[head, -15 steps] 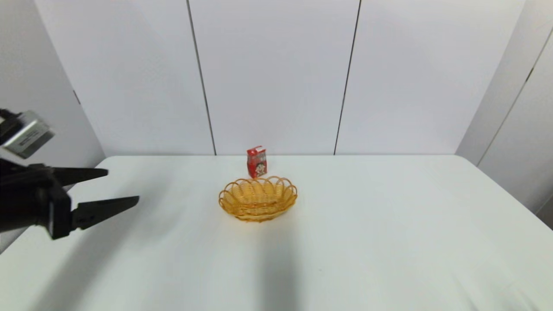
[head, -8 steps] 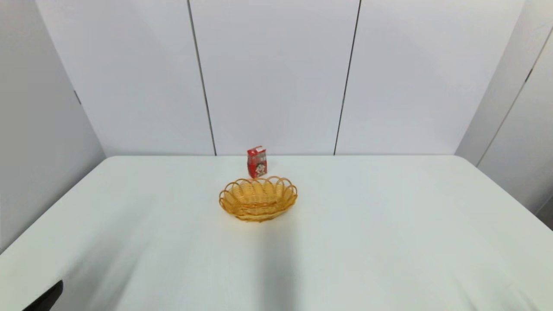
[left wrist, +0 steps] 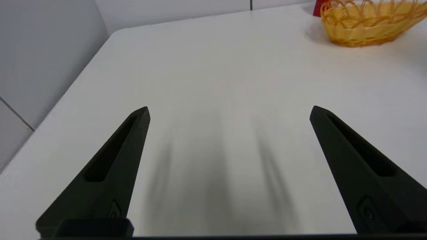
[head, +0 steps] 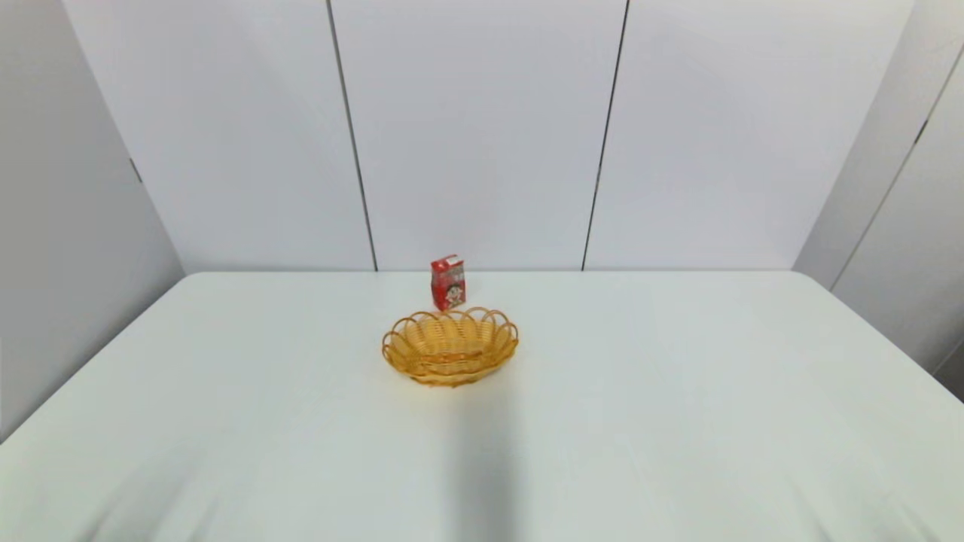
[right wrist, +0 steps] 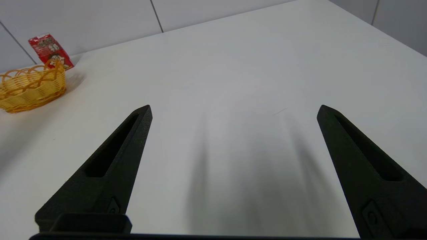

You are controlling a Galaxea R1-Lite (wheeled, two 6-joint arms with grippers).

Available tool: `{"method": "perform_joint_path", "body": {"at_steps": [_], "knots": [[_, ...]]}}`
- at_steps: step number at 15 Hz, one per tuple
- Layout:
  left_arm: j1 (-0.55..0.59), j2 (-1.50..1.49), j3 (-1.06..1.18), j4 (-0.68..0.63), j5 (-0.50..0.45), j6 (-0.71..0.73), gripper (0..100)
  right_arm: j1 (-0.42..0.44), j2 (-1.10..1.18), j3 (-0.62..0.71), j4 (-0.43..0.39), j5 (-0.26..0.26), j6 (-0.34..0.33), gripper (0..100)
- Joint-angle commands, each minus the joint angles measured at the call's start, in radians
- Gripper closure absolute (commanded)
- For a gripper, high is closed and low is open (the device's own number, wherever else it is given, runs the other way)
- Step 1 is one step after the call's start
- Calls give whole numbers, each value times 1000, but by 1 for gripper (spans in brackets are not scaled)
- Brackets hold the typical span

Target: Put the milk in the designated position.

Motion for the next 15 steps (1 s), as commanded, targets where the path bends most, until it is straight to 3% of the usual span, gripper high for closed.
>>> {"method": "perform_joint_path", "body": {"at_steps": [1,15], "knots": [[0,-24,5,-1,55,-103,0,0,2,0,0,0,1,0],[0,-24,5,-1,58,-142,0,0,2,0,0,0,1,0]]}}
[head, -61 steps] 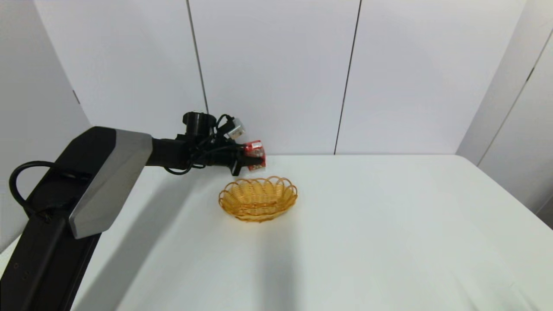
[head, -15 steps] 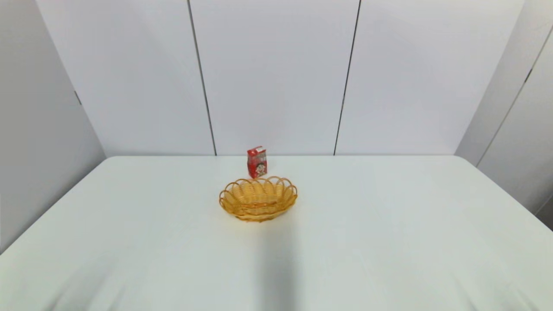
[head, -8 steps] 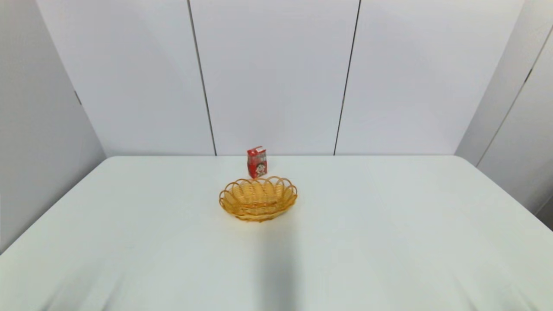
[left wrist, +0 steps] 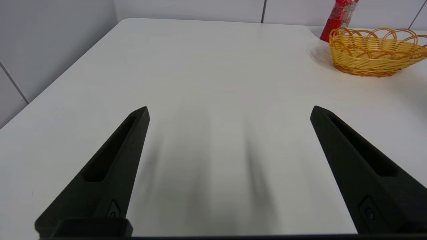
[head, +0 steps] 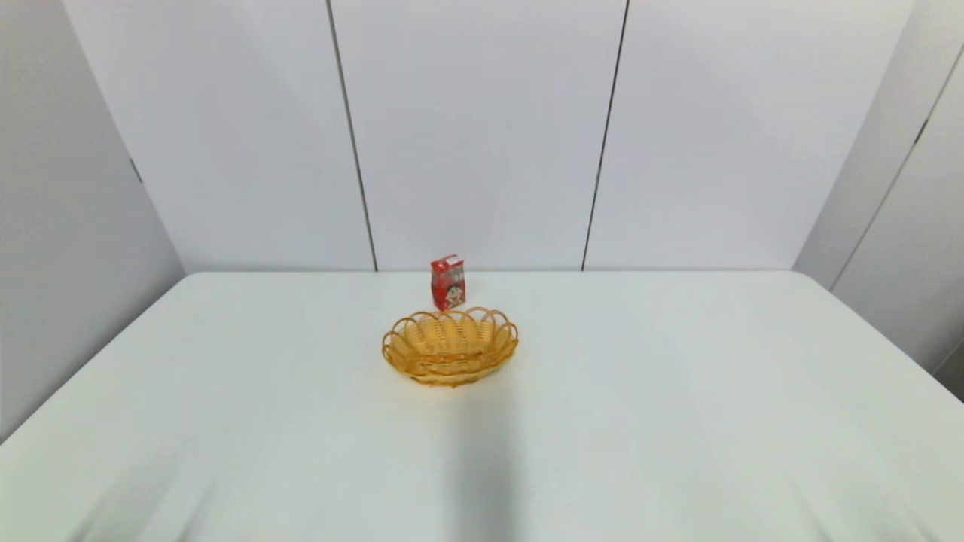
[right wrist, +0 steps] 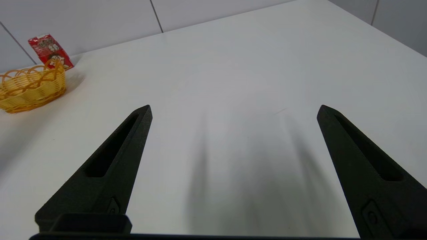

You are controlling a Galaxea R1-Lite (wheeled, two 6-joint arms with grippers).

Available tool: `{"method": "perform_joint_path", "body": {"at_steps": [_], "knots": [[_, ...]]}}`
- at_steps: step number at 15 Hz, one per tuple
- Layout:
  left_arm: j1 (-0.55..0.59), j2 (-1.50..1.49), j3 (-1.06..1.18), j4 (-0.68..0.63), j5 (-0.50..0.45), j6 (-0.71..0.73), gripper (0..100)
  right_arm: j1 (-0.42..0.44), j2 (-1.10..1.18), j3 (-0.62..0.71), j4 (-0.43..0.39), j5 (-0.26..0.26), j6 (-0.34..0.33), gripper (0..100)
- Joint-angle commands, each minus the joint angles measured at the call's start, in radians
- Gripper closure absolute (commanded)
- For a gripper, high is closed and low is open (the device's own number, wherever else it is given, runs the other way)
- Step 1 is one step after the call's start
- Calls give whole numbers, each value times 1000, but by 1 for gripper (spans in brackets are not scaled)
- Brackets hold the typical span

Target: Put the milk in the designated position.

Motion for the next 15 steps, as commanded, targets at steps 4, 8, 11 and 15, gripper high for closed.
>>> {"method": "perform_joint_path", "body": {"at_steps": [4,8,11,15], "knots": [[0,4,0,0,0,0,0,0,0,0,0,-1,-1,0],[0,4,0,0,0,0,0,-1,2,0,-2,6,-21,0],[0,4,0,0,0,0,0,-1,0,0,3,7,-25,0],[0,4,0,0,0,0,0,0,0,0,2,4,-17,0]]}}
